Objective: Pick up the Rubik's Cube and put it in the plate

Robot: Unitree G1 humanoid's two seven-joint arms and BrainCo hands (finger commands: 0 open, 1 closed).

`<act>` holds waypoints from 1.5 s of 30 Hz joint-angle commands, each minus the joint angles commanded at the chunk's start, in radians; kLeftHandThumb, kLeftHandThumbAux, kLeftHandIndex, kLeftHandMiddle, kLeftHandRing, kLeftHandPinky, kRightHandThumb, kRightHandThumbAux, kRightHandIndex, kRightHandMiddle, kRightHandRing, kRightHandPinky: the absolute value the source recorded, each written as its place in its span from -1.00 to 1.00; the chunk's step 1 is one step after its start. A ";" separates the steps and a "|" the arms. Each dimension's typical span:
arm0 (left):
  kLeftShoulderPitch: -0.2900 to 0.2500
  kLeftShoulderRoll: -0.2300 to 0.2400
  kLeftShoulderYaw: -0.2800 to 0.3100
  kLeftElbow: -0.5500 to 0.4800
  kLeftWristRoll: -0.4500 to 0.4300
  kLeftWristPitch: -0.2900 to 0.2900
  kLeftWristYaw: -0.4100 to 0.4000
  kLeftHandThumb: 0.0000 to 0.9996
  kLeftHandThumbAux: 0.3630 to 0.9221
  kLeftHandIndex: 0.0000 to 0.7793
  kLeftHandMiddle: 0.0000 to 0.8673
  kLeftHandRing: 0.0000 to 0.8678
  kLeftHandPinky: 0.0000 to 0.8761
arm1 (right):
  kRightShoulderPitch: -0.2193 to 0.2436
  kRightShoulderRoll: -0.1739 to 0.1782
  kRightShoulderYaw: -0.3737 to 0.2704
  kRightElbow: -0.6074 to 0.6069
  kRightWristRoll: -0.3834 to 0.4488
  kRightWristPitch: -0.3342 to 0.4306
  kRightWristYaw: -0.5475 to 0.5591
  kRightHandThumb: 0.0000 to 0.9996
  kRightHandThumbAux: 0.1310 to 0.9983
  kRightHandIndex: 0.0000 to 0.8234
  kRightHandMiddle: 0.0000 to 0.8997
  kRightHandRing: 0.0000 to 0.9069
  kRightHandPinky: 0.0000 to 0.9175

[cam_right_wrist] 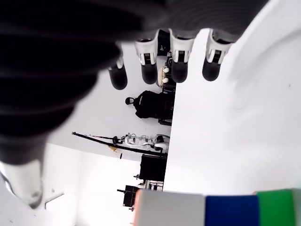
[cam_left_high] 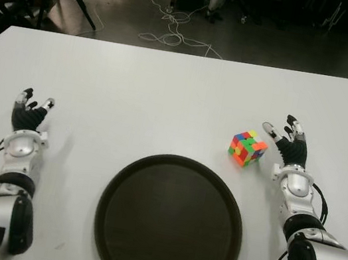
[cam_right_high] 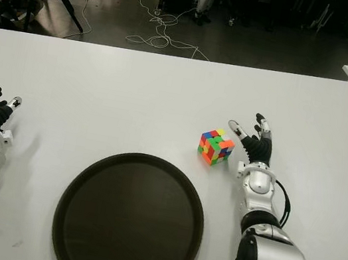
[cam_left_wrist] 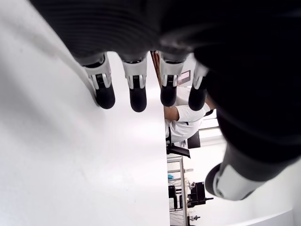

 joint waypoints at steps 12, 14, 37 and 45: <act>0.001 -0.002 -0.004 -0.006 0.002 -0.005 -0.005 -1.00 0.26 -0.90 -0.87 -0.88 -0.87 | 0.002 -0.006 0.029 -0.002 -0.029 -0.001 -0.019 -1.00 0.09 -1.00 -1.00 -1.00 -1.00; 0.001 -0.002 -0.005 -0.006 0.003 -0.005 -0.006 -1.00 0.23 -0.90 -0.87 -0.88 -0.86 | 0.002 -0.007 0.034 -0.002 -0.035 -0.003 -0.026 -1.00 0.10 -1.00 -1.00 -1.00 -1.00; 0.000 0.002 -0.012 -0.003 0.008 0.003 0.000 -1.00 0.28 -0.90 -0.85 -0.86 -0.85 | 0.001 0.000 0.017 -0.003 -0.024 -0.004 -0.019 -1.00 0.17 -1.00 -1.00 -1.00 -1.00; 0.001 0.001 -0.014 -0.005 0.009 0.001 0.001 -1.00 0.28 -0.87 -0.83 -0.84 -0.84 | 0.000 0.003 0.011 -0.003 -0.024 0.000 -0.018 -1.00 0.19 -1.00 -1.00 -1.00 -1.00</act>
